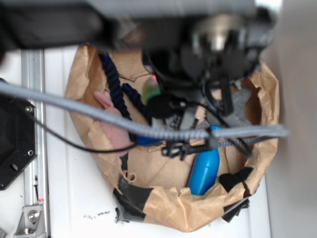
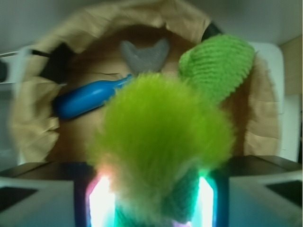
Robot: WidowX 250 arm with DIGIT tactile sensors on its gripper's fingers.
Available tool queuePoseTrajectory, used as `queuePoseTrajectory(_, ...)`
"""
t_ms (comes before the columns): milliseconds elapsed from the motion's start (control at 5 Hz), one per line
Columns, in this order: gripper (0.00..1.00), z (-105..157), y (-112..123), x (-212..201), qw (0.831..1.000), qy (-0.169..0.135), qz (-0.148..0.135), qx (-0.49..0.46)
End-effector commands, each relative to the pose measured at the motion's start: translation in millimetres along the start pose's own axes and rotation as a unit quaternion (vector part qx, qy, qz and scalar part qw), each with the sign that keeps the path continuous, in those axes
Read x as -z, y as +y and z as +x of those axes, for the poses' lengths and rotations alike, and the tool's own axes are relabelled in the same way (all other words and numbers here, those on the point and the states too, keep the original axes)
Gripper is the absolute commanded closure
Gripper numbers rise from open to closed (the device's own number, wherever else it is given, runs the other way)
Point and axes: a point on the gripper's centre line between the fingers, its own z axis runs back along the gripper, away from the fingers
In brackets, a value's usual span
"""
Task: Grab the green animal.
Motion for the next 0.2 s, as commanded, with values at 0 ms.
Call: queuePoseTrajectory(0,1.00,-9.3,7.3,-49.8,0.999,-0.039,0.021,0.010)
